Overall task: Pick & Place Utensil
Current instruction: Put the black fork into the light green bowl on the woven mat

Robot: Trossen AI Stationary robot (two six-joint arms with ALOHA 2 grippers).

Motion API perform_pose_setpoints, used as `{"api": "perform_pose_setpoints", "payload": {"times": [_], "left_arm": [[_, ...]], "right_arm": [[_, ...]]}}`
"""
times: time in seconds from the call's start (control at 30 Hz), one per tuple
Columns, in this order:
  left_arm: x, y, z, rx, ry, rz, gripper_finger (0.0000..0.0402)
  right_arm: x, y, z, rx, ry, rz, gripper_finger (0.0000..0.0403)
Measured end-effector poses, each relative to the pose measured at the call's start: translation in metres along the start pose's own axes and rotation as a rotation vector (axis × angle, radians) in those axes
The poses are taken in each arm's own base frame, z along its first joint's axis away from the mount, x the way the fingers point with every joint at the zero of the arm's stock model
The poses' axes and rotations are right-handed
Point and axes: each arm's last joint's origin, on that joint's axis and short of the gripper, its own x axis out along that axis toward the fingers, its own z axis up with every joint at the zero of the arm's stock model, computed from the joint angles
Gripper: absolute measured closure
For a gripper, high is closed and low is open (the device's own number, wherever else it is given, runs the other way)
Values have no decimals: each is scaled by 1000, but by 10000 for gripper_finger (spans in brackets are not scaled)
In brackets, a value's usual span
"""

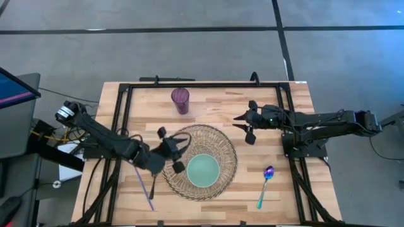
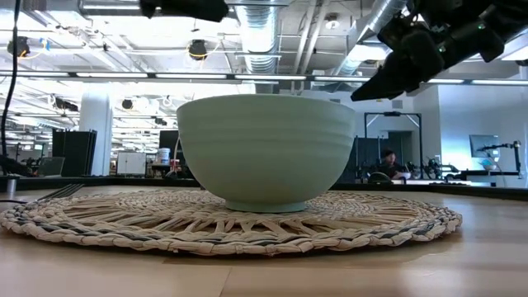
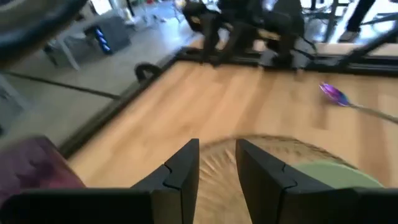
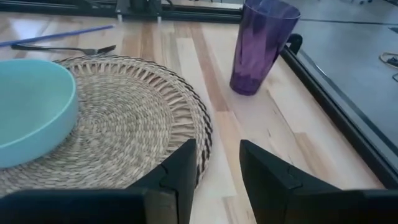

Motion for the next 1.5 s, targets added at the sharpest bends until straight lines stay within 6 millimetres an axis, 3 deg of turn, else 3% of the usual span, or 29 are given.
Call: {"api": "perform_pose_setpoints", "payload": {"times": [0.23, 0.4, 0.5, 0.8, 0.93, 1.5], "left_arm": [[-20, 4, -23, -180, 166, -30, 295], [-23, 12, -47, -500, 539, -36, 295], [-25, 11, -65, -596, 762, -33, 295], [-30, 24, -122, -779, 1102, 140, 295], [-31, 28, -138, -819, 1157, 198, 295], [-31, 15, -136, -891, 1145, 72, 295]], "right_arm": [[-1, 9, 0, -10, 2, 57, 287], [-1, 14, 1, -20, -2, 80, 287], [-1, 13, 1, -21, -8, 78, 287], [-1, 13, 2, -54, -18, 76, 287], [-1, 13, 2, -69, -18, 75, 287], [-1, 13, 2, -54, -14, 75, 287]]}}
